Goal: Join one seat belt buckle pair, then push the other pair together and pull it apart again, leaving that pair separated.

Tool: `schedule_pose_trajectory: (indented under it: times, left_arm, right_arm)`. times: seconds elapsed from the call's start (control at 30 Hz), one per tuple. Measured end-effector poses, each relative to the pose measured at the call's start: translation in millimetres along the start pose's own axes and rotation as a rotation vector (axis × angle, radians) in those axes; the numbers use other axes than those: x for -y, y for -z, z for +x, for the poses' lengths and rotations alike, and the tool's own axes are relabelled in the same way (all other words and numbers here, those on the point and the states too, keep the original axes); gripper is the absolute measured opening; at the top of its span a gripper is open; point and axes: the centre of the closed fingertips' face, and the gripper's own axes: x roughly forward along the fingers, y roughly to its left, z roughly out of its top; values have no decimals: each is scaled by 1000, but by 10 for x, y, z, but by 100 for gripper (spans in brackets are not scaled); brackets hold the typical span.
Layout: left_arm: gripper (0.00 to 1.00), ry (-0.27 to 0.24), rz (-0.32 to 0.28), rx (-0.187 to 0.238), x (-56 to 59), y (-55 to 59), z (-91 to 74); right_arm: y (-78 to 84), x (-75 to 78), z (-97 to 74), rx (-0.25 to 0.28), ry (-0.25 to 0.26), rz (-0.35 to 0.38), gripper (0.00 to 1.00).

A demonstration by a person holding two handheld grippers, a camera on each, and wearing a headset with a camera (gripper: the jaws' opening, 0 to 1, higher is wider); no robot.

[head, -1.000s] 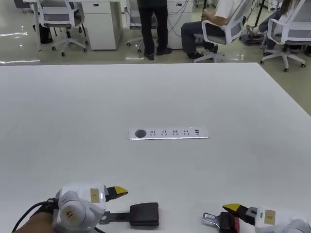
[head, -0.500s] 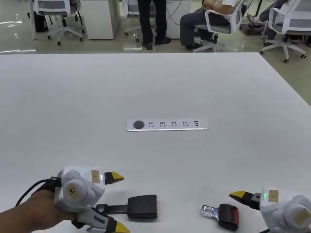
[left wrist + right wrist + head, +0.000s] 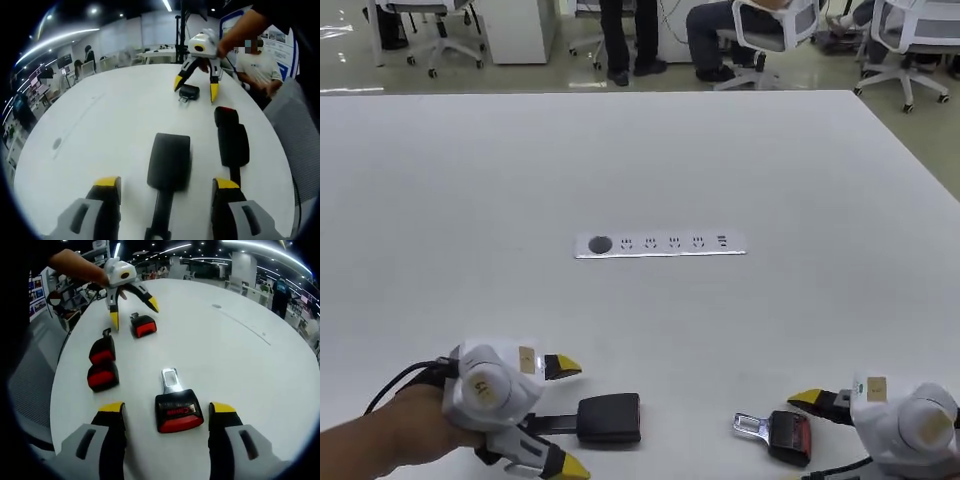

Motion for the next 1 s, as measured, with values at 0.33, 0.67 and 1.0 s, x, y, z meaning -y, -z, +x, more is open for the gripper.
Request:
schedule_pose_trajectory:
  times: [0.33,0.67,1.0]
  left_arm:
    - [65,19,22,-23,-6,12,113]
    - [55,84,53,-20,86,-24,148]
    - [43,92,67,-17,71,-49,145]
  right_arm:
    - [26,123,29,-19,8,-17,46]
    - [20,176,7,-61,-28,-118,35]
    - [4,135,-44,-84,-72,-154,35]
